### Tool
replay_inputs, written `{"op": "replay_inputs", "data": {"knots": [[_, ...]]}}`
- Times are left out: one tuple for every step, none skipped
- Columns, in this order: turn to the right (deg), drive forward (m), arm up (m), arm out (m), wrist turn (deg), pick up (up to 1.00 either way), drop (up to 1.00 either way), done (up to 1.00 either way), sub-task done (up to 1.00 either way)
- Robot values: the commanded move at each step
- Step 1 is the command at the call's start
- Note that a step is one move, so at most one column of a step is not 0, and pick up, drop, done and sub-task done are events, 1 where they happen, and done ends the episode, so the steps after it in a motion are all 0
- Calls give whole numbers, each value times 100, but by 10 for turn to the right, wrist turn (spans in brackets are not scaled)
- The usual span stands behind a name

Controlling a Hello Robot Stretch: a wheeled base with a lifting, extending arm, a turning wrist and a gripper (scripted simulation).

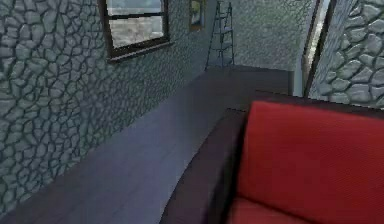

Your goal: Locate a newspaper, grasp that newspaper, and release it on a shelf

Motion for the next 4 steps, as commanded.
{"op": "replay_inputs", "data": {"knots": [[-450,0,0,0,0,0,0,0,0],[-450,0,0,0,0,0,0,0,0],[-450,0,0,0,0,0,0,0,0],[-180,0,0,0,0,0,0,0,0]]}}
